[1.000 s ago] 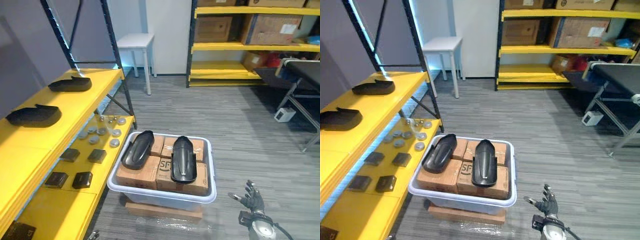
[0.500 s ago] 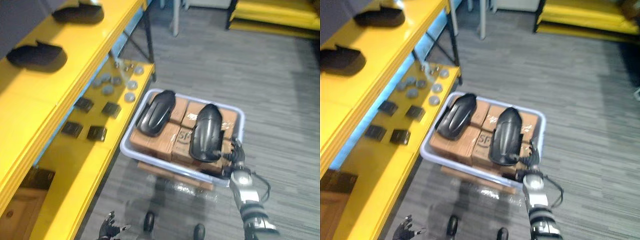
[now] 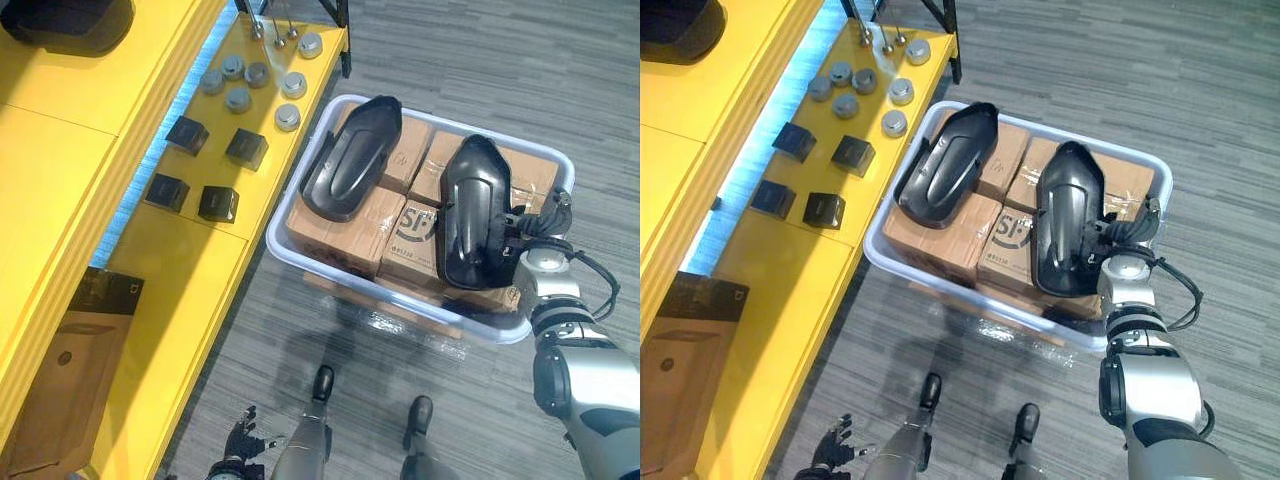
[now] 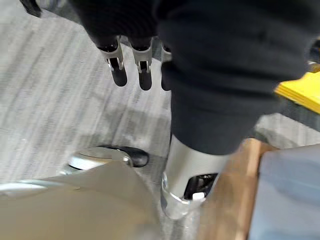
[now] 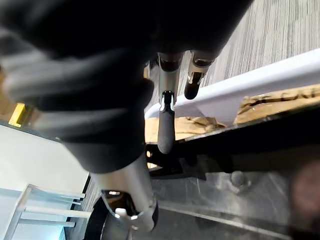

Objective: Walk over and take plastic housings, then place them on the shelf

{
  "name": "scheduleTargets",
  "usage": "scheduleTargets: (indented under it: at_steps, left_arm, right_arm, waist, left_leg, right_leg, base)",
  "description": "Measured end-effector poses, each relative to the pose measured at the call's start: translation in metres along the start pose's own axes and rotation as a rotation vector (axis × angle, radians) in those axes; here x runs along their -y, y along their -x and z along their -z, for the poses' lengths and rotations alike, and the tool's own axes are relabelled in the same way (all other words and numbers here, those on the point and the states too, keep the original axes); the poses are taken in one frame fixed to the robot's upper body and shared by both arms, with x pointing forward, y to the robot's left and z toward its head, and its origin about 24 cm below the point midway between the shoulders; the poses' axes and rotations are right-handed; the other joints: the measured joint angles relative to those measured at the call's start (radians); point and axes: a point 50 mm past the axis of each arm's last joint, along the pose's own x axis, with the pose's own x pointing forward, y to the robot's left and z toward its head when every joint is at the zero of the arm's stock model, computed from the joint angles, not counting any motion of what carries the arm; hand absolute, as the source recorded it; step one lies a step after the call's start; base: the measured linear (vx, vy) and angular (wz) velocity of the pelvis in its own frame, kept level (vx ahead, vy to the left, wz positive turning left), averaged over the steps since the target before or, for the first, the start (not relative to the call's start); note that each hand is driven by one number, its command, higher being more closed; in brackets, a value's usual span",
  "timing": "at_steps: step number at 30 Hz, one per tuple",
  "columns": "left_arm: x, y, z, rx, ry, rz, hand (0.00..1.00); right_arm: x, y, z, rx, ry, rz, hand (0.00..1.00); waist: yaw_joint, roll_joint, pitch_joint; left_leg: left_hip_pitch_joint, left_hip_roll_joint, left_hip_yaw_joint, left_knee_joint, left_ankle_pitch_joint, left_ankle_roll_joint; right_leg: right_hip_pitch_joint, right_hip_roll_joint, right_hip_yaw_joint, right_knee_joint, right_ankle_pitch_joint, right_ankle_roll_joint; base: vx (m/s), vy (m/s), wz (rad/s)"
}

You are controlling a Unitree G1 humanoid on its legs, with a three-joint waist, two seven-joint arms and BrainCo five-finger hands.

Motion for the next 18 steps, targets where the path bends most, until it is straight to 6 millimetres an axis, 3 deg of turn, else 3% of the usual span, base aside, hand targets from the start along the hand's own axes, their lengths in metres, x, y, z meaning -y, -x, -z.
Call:
scheduleTargets:
  at_steps: [5,6,18]
  left_arm:
    - [0.003,-0.002,-0.004,0.011,-0.004,0.0,0.0]
    - [0.003,-0.003,-0.006,0.017,-0.004,0.002,0.0]
    - [0.012,-0.005,-0.015,0.05,-0.023,0.047,0.0]
  right_arm:
    - [0.001,-0.003,-0.005,0.0,0.05,-0.003,0.0]
    - [0.002,-0.004,-0.005,0.0,0.08,-0.009,1.0]
    - [0.009,-0.01,-0.005,0.039,0.537,-0.16,1.0]
  waist:
    - [-0.002,0.001,0.006]
    - [-0.002,0.001,0.006]
    - [0.003,0.002,0.008]
  left_leg:
    - [-0.016,-0.001,0.0,-0.001,0.004,0.006]
    - [-0.019,-0.001,0.0,-0.002,0.005,0.007]
    - [-0.056,-0.009,-0.03,-0.019,0.022,0.01]
  right_leg:
    - [-0.015,0.001,0.004,-0.007,0.014,-0.006]
    - [-0.015,0.002,0.004,-0.013,0.022,-0.006]
    - [-0.046,0.0,-0.009,-0.02,0.031,-0.008]
  base:
    - [0.0,0.0,0.0]
    - [0.0,0.0,0.0]
    - [0.01,-0.009,0.05]
